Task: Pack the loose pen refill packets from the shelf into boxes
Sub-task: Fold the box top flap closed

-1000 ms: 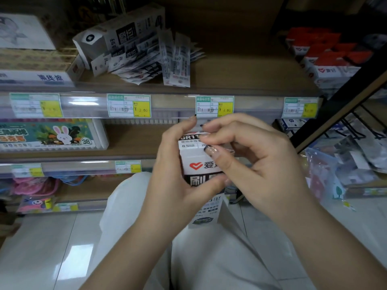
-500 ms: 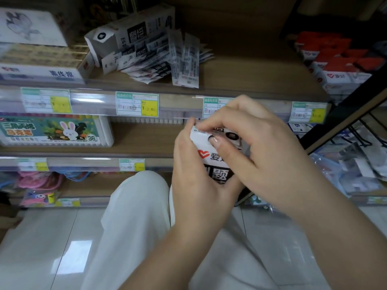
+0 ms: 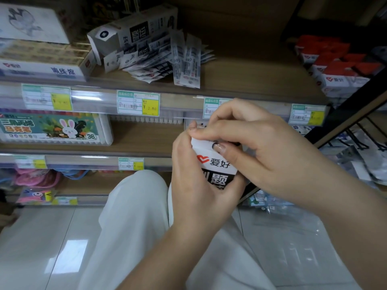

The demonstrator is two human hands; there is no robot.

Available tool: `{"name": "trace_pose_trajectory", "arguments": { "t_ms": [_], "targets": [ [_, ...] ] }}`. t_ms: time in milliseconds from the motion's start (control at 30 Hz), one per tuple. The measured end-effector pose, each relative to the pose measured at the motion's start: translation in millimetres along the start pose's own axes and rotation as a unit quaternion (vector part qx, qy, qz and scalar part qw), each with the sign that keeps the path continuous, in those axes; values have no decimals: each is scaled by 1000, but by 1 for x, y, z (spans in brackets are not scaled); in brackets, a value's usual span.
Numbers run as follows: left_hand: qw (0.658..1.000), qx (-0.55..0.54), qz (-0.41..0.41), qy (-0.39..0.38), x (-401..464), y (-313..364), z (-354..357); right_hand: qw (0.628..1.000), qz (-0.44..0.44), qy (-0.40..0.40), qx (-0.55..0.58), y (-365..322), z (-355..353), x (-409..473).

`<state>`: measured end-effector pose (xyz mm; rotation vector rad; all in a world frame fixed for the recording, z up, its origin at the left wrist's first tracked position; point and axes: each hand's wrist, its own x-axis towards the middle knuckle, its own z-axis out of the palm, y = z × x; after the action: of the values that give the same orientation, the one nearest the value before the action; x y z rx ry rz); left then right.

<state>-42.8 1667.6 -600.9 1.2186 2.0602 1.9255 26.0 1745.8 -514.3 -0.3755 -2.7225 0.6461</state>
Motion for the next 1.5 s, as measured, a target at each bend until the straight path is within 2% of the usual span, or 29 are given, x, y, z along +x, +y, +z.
{"name": "trace_pose_trajectory", "arguments": {
  "t_ms": [267,367,500,600,767,867,1000,1133,1267,1367,1433,1500],
  "targets": [
    [999,25,30,16,-2,-7,3,999,-30,-23,27,7,-8,-1],
    [999,23,28,21,-2,-9,3,999,-43,25,7,9,-2,-4],
    [1000,8,12,24,0,-9,3,989,-51,136,-1,15,17,-12],
    [1000,3,5,17,2,-8,2,983,-60,176,-2,17,30,-18],
    [999,-17,42,9,2,-9,2,978,-54,200,6,19,42,-22],
    [996,-21,84,6,1,-10,1,979,-41,199,8,19,43,-27],
    [995,-20,96,7,1,-11,-4,981,-29,190,15,14,44,-29],
    [994,-45,93,16,0,-11,-12,981,19,163,103,2,53,-32],
    [992,-74,95,30,2,-7,-23,935,84,204,276,-8,56,-43],
    [987,-52,145,45,7,2,-33,917,141,223,298,-11,50,-58],
    [980,-35,195,5,9,14,-36,912,169,201,315,-17,41,-66],
    [969,-28,236,-71,9,28,-34,913,176,176,323,-25,29,-72]
  ]
}}
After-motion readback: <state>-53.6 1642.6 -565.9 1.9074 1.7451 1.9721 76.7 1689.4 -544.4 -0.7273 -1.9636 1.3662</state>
